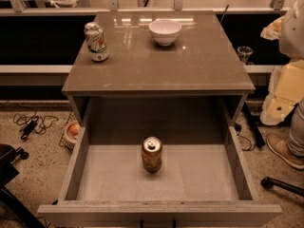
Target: Pick orange can from top drawer and place on counter
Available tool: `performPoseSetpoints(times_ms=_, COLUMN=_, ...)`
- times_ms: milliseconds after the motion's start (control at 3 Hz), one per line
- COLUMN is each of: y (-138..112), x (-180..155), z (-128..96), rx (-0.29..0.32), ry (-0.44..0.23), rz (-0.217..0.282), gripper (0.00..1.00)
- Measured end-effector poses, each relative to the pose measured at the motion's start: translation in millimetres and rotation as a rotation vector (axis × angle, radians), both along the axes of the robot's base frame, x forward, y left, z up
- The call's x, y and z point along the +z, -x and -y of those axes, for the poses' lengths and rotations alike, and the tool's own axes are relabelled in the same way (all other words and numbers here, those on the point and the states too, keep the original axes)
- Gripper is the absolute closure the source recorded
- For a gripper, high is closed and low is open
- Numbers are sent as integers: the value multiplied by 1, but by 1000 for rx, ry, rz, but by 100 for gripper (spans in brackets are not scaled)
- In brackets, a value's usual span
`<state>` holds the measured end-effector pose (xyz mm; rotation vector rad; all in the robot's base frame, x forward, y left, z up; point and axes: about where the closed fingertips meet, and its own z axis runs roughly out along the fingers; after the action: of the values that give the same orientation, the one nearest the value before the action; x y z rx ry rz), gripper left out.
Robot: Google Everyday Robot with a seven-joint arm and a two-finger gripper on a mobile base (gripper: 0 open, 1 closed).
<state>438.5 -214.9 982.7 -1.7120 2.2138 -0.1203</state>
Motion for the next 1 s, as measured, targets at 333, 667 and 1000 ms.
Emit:
performPoseSetpoints(times_ms=333, y=0, x=0, z=0, rx=0, ry=0, rz=0, gripper=0)
performPoseSetpoints(times_ms=667, y=-6, x=-14, z=-2, rx=16, ry=-49, rz=30, gripper=0)
performPoseSetpoints(times_ms=1000, y=-5, x=-63, z=0, rx=49, ry=-175, rz=55, gripper=0)
